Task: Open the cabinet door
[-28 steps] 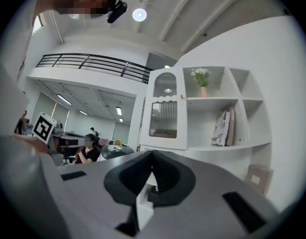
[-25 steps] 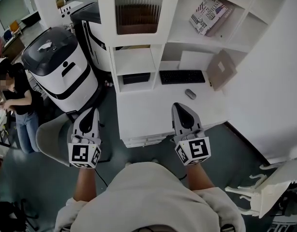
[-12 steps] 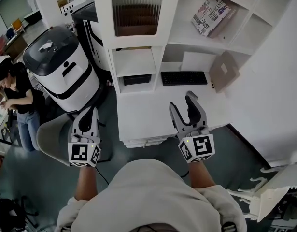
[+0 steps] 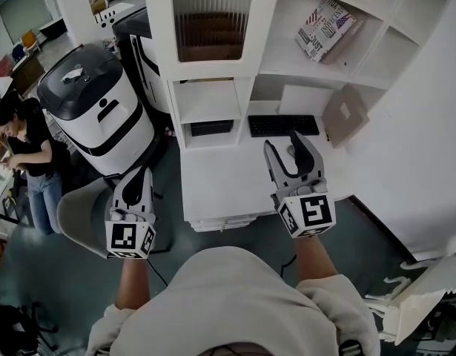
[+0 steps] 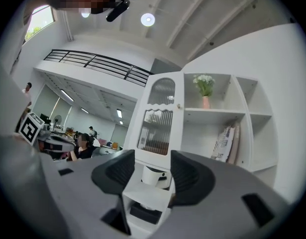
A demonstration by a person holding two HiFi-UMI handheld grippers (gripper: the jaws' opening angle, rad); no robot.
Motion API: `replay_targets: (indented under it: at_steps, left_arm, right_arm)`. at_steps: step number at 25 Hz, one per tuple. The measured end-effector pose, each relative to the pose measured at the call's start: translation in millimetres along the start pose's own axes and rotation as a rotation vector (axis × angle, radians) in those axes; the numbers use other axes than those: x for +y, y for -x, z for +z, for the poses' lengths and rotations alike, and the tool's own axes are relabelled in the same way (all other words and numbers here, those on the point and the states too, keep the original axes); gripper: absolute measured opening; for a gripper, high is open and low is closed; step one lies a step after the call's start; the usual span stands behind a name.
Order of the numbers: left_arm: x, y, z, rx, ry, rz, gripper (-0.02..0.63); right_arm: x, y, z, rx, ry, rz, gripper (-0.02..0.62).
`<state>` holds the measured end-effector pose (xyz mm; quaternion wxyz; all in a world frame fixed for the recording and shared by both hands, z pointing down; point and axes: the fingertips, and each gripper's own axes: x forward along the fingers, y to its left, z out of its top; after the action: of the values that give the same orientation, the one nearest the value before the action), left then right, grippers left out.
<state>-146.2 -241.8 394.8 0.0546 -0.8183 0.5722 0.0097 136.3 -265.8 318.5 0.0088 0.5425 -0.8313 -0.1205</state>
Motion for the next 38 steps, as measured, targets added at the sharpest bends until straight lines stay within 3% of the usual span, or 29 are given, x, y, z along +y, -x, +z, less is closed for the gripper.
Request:
replay_targets:
  at_steps: [26, 38]
  left_arm:
    - [17, 31, -6, 0.009, 0.012, 0.077, -0.003]
    - [30, 58, -8, 0.020, 0.013, 0.149, -0.003]
  right_arm:
    - [-66, -143, 161, -0.164, 0.394, -0.059, 0.181]
    - [-93, -209, 178, -0.097, 0.566, -0.120, 0.166]
